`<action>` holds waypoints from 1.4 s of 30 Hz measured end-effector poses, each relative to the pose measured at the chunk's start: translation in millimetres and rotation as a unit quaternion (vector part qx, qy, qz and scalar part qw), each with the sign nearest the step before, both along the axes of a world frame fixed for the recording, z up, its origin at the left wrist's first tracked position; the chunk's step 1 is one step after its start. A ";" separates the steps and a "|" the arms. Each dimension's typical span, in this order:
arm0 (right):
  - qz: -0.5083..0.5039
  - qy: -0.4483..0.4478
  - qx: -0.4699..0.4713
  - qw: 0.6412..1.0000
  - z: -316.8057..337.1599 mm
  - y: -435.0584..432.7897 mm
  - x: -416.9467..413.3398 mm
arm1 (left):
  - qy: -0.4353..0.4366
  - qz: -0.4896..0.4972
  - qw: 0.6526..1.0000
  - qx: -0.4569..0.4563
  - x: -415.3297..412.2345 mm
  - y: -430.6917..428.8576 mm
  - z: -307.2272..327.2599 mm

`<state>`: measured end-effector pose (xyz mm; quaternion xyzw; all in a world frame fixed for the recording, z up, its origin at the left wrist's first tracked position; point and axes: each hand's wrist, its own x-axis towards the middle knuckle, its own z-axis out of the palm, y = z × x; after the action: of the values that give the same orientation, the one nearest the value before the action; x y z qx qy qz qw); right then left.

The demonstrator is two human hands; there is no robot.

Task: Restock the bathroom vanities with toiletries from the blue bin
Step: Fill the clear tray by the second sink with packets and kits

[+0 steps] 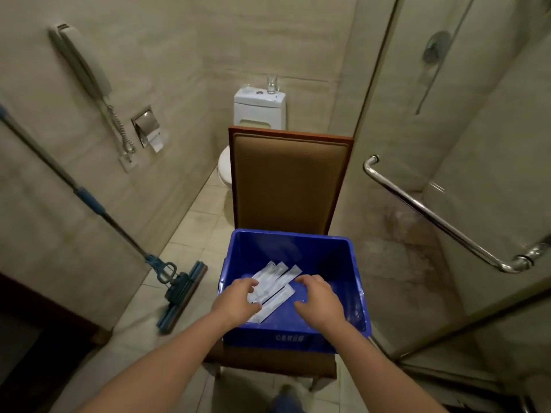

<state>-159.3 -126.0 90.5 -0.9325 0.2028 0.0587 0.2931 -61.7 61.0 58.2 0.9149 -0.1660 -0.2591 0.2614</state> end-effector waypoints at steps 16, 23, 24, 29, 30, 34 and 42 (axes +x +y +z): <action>0.046 0.096 0.021 0.994 -59.4 -24.2 74.0 | 0.078 0.046 0.996 0.014 63.4 -10.4 -44.7; 0.055 0.146 0.044 0.987 -110.2 -51.0 120.9 | 0.134 0.082 0.987 0.022 102.4 -37.3 -90.5; 0.056 0.152 0.046 0.986 -118.3 -55.4 125.4 | 0.144 0.087 0.986 0.020 105.6 -42.2 -98.1; 0.053 0.178 0.056 0.981 -162.9 -74.0 146.9 | 0.181 0.112 0.977 0.026 121.1 -61.9 -138.4; 0.055 0.183 0.056 0.980 -172.5 -76.5 150.6 | 0.181 0.114 0.976 0.030 123.7 -64.0 -147.2; 0.064 0.197 0.060 0.976 -210.4 -84.6 161.9 | 0.181 0.128 0.974 0.045 132.7 -69.2 -179.2; 0.129 0.188 0.047 0.972 -275.4 -83.9 187.1 | 0.143 0.130 0.978 0.079 152.5 -77.3 -232.6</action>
<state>27.8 -209.9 -184.9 -0.9080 0.1296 0.2800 0.2834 90.7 -16.3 -174.4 0.9000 0.0150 -0.3634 0.2405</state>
